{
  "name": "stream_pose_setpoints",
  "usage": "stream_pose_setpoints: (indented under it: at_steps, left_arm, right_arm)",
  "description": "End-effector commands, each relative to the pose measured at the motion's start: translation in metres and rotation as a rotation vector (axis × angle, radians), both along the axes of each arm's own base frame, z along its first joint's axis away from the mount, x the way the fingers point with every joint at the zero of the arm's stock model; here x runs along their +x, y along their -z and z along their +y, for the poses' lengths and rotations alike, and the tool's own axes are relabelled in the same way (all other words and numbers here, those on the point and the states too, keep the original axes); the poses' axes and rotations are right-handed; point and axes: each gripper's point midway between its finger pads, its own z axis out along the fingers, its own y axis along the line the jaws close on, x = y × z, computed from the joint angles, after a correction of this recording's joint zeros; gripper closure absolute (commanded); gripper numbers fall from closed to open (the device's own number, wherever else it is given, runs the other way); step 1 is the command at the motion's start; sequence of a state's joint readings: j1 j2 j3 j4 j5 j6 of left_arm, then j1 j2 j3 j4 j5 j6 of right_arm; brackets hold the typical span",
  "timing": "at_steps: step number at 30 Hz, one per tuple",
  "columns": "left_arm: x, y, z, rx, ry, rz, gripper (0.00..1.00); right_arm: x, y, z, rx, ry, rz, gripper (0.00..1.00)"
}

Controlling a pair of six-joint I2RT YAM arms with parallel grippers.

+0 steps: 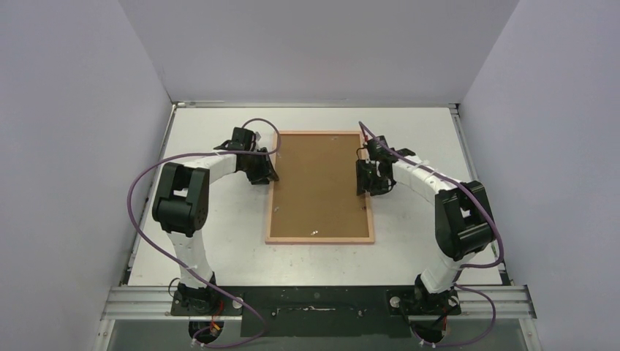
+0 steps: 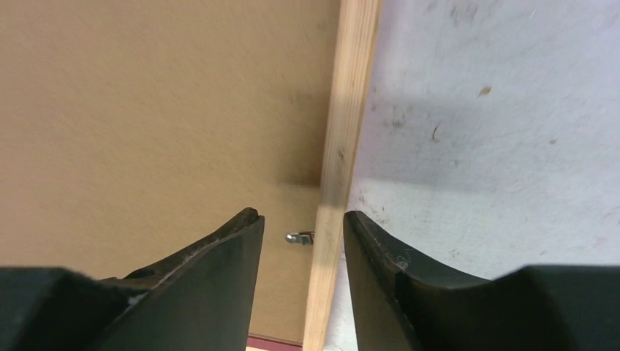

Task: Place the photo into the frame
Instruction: Install the photo frame at the center of the board.

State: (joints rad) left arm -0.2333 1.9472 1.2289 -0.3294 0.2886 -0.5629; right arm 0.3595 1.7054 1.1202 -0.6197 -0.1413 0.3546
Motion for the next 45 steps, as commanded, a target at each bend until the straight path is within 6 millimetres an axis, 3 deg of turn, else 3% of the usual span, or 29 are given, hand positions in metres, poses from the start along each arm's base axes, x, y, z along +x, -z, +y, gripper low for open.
stream_pose_setpoints:
  at_steps: [1, 6, 10, 16, 21, 26, 35, 41, 45]
  left_arm:
    - [-0.012, 0.016, 0.005, 0.059, 0.020, 0.065, 0.59]
    - [0.008, -0.006, 0.009, 0.009, 0.002, -0.001, 0.43]
    - [0.021, -0.006, 0.012, -0.007, 0.015, -0.013, 0.38]
    - [0.028, 0.008, 0.003, -0.023, 0.087, 0.044, 0.38]
    - [0.030, 0.008, -0.004, -0.068, 0.088, 0.044, 0.42]
    - [0.015, 0.010, -0.011, -0.116, 0.094, 0.098, 0.50]
    - [-0.018, 0.003, -0.027, -0.165, 0.093, 0.116, 0.53]
    - [-0.046, 0.001, -0.013, -0.075, 0.068, 0.112, 0.54]
    - [-0.053, 0.001, 0.007, 0.029, 0.041, 0.105, 0.52]
  right_arm:
    - [0.043, -0.056, 0.007, 0.051, 0.070, -0.182, 0.53]
    - [0.056, -0.041, -0.006, -0.029, 0.137, -0.127, 0.48]
    - [0.071, -0.032, -0.013, -0.046, 0.188, -0.130, 0.37]
    - [0.084, -0.006, 0.009, 0.055, 0.135, -0.051, 0.32]
    - [0.088, -0.008, 0.023, 0.121, 0.120, -0.049, 0.32]
    - [0.078, -0.005, 0.031, 0.144, 0.103, -0.018, 0.35]
    - [0.043, -0.016, 0.052, 0.171, 0.044, -0.007, 0.37]
    - [0.010, -0.021, 0.053, 0.108, 0.005, 0.001, 0.37]
    - [0.011, -0.029, 0.039, 0.055, 0.064, -0.040, 0.38]
